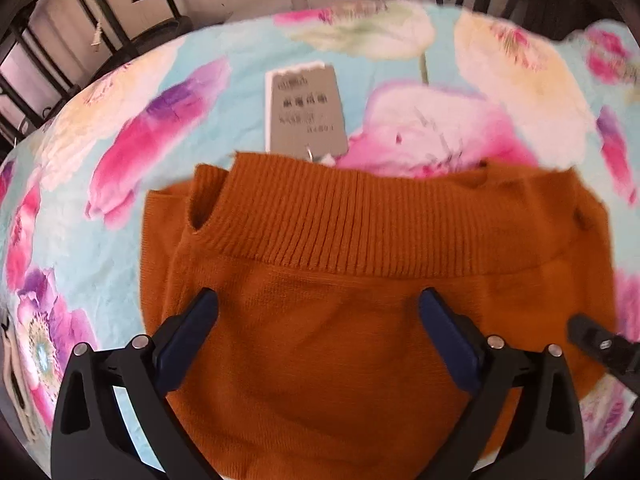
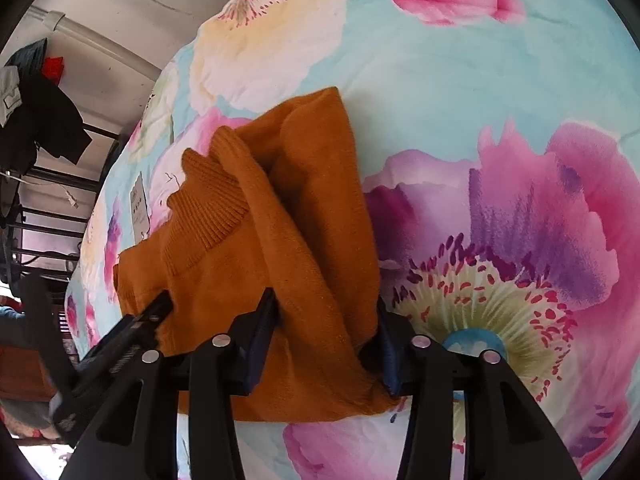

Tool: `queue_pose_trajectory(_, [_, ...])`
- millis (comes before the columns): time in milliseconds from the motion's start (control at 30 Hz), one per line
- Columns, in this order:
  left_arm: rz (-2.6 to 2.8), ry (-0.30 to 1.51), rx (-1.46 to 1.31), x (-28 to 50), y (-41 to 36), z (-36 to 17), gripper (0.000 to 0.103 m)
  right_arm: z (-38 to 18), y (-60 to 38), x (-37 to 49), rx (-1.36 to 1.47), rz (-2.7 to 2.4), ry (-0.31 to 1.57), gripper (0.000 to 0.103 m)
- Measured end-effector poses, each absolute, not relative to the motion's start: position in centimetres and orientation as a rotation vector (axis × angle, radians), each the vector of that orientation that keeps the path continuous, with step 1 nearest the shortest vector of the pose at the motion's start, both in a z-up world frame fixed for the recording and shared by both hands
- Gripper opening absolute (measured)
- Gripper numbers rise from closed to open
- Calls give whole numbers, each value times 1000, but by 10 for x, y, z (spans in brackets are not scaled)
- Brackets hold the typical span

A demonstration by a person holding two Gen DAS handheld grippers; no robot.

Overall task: Fold small clothes
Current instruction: 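Close the right tool on one side edge of the folded cardigan, then lift the side edge with the right tool and fold it over the middle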

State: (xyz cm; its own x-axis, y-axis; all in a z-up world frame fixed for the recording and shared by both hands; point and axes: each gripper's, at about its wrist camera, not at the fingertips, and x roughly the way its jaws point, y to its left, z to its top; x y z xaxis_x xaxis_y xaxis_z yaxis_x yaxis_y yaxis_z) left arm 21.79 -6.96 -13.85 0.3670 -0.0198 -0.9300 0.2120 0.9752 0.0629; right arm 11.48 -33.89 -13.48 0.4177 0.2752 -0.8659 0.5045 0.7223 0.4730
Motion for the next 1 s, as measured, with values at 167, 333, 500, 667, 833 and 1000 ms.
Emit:
queue_pose_trajectory(167, [-152, 1233, 167, 212, -66, -141, 98, -112, -328, 111, 760, -171, 1103, 23])
queue_pose_trajectory(333, [-163, 1253, 127, 192, -67, -137, 97, -84, -317, 103, 749, -153, 1041, 21])
queue_pose_trajectory(500, [-214, 1239, 131, 177, -77, -117, 97, -54, -293, 100, 655, -89, 991, 20])
queue_pose_trajectory(667, [-210, 1224, 168, 175, -80, -107, 97, -35, -268, 102, 590, -36, 966, 20])
queue_pose_trajectory(833, [-196, 1212, 164, 189, -53, -99, 97, -23, -231, 111, 498, 10, 962, 21])
queue_pose_trajectory(1000, [-181, 1222, 120, 196, -26, -88, 93, -13, -207, 122, 452, 32, 950, 21])
